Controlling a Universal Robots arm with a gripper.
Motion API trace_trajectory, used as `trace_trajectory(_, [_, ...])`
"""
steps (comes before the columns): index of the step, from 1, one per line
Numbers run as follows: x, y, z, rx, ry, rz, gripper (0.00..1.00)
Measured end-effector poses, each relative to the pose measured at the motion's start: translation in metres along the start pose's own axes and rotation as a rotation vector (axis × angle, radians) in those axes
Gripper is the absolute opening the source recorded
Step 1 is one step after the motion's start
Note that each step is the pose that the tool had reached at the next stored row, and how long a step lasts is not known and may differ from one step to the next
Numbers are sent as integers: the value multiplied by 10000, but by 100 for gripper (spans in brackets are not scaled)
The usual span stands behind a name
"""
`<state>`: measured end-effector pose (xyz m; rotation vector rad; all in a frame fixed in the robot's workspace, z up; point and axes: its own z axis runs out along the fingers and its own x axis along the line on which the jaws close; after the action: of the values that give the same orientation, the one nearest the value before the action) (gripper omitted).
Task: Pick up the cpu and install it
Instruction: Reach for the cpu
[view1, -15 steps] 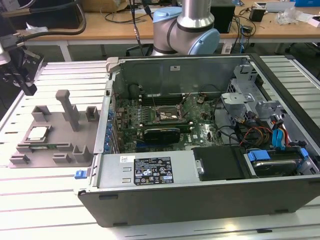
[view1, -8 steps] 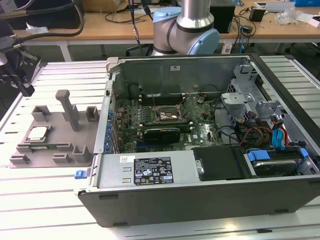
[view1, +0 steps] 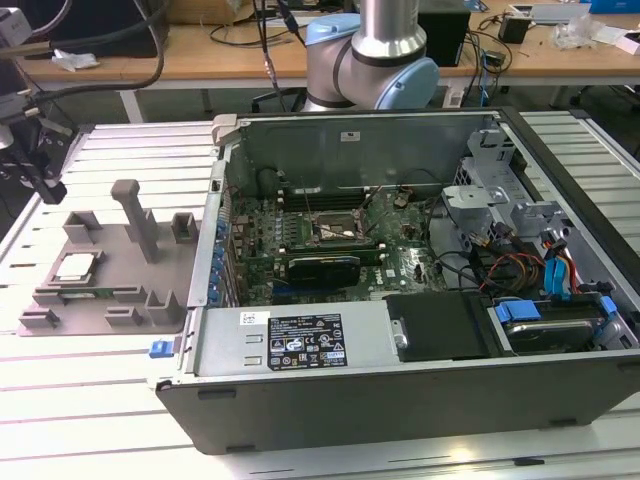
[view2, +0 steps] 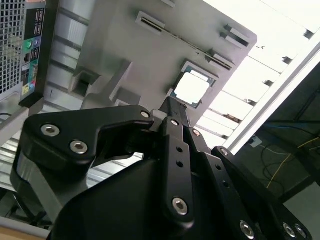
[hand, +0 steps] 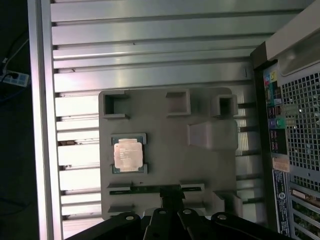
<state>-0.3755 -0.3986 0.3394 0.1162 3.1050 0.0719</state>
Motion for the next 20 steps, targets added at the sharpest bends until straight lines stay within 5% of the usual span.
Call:
trace_trajectory(11, [76, 121, 236, -2, -2, 1, 11])
trace_trajectory(20, [77, 126, 252, 0, 0, 1, 11])
